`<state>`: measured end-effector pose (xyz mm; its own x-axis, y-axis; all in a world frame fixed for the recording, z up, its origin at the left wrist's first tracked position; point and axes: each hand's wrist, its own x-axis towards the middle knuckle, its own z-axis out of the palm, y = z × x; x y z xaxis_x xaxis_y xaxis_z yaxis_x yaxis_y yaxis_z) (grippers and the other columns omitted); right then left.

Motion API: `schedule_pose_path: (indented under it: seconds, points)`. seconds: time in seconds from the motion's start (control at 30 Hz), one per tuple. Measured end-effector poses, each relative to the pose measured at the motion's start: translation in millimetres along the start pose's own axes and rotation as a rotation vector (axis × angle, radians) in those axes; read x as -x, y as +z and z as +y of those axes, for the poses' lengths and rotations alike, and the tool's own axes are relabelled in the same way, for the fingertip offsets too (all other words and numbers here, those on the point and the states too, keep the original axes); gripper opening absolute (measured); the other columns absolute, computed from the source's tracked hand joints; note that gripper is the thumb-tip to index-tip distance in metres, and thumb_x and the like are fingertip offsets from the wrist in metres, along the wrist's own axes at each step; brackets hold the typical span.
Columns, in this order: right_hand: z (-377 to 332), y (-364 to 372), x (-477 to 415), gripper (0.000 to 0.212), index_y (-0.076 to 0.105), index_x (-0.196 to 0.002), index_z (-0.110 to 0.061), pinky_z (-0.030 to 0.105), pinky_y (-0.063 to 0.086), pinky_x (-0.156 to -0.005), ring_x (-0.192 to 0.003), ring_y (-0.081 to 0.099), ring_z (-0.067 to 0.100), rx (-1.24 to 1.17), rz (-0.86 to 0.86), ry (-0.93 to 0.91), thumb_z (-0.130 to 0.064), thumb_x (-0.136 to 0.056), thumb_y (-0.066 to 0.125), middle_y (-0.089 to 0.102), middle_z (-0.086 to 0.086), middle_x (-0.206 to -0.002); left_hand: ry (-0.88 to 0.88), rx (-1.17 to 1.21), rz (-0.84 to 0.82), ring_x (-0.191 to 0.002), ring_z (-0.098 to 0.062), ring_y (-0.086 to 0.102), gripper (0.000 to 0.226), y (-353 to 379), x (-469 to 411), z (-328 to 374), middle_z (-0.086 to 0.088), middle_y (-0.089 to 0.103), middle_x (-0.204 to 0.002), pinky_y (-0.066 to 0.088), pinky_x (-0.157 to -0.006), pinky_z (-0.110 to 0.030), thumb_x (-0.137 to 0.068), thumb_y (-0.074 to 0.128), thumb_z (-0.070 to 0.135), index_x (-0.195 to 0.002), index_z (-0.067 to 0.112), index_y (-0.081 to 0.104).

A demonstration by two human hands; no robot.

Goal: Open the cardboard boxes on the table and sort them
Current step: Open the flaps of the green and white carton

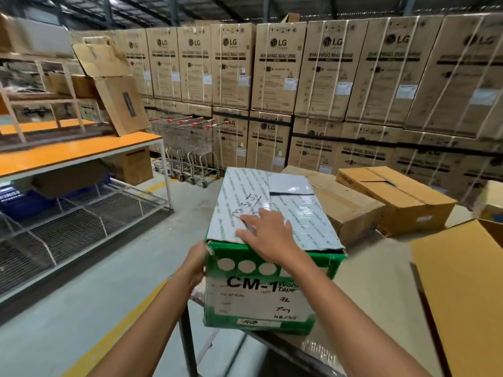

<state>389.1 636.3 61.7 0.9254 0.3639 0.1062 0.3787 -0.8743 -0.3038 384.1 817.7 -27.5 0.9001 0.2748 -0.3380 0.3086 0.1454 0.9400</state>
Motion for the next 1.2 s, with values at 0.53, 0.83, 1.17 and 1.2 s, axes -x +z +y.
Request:
schedule_pose_path:
  seconds: [0.53, 0.83, 1.17, 1.2]
  points:
    - [48, -14, -5, 0.022, 0.065, -0.1, -0.025, 0.048, 0.032, -0.112, -0.113, 0.058, 0.031, 0.014, 0.127, 0.245, -0.012, -0.087, 0.052, 0.07, 0.004, -0.11, 0.887, -1.668, -0.391, -0.108, -0.033, 0.059, 0.031, 112, 45, 101, -0.014, 0.065, -0.113, 0.04, -0.086, -0.041, -0.091, 0.053, 0.021, -0.119, 0.01, 0.06]
    - [50, -6, -9, 0.007, 0.053, -0.091, -0.021, 0.047, 0.032, -0.109, -0.108, 0.055, 0.029, 0.12, 0.147, 0.205, -0.022, -0.096, 0.049, 0.061, 0.003, -0.099, 0.83, -2.184, -0.137, -0.132, -0.031, 0.039, 0.042, 111, 69, 176, -0.012, 0.052, -0.138, 0.039, -0.102, -0.054, -0.097, 0.041, 0.024, -0.134, 0.014, 0.055]
    - [46, -7, -9, 0.013, 0.041, -0.085, -0.023, 0.051, 0.034, -0.108, -0.104, 0.055, 0.028, 0.114, 0.128, 0.172, -0.032, -0.095, 0.043, 0.046, -0.004, -0.088, 0.293, -1.897, -0.137, -0.12, -0.025, 0.058, 0.062, -6, 13, 201, -0.006, 0.058, -0.137, 0.047, -0.103, -0.038, -0.097, 0.053, 0.05, -0.144, 0.01, 0.046]
    - [45, -7, -9, 0.013, 0.041, -0.085, -0.024, 0.051, 0.034, -0.108, -0.105, 0.055, 0.028, 0.116, 0.119, 0.172, -0.032, -0.095, 0.042, 0.047, -0.004, -0.089, 0.277, -1.735, -0.179, -0.127, -0.027, 0.053, 0.069, -15, 0, 184, -0.01, 0.05, -0.146, 0.044, -0.107, -0.041, -0.097, 0.054, 0.048, -0.151, 0.008, 0.035]
